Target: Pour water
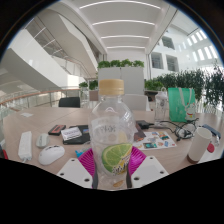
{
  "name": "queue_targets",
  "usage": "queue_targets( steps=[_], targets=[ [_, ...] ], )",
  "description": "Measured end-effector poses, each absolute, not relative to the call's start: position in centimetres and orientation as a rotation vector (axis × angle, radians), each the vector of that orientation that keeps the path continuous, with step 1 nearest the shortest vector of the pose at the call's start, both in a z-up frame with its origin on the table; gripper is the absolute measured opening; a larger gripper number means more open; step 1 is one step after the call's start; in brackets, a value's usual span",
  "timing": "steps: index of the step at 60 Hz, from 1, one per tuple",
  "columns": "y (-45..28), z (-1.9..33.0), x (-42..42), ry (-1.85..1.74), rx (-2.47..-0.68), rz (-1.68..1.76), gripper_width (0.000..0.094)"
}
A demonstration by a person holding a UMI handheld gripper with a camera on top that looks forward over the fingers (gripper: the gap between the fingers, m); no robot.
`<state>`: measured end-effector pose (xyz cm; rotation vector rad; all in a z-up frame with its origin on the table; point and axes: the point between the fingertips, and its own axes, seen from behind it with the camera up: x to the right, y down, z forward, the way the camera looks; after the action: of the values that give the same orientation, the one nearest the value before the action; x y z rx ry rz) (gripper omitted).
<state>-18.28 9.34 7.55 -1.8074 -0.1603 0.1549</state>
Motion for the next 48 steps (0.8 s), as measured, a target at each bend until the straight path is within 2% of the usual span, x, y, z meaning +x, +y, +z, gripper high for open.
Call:
queue_targets(
  steps=[6, 9, 16, 23, 30, 37, 45, 46, 48],
  targets=[
    [9.2, 7.6, -18.1, -0.114, -1.889, 0.239, 0.038],
    [9.3, 8.9, -17.7, -0.049, -1.894, 0.326, 0.0381],
    [10.3, 16.4, -14.6, 0.204, -1.838, 0.58, 0.0381],
    [11.5, 20.4, -8.3, 0.561, -1.757, 0.887, 0.038],
    [12.9, 19.9, -2.6, 0.955, -1.615, 1.264, 0.0381],
    [14.0, 19.2, -1.7, 1.308, -1.433, 1.61, 0.0379],
    [13.6, 20.4, -0.5, 1.412, -1.187, 1.958, 0.0379],
    [12.5, 21.8, -0.6, 1.437, -1.16, 1.988, 0.038],
    [13.9, 21.2, -0.6, 1.451, -1.119, 2.023, 0.0379]
  ],
)
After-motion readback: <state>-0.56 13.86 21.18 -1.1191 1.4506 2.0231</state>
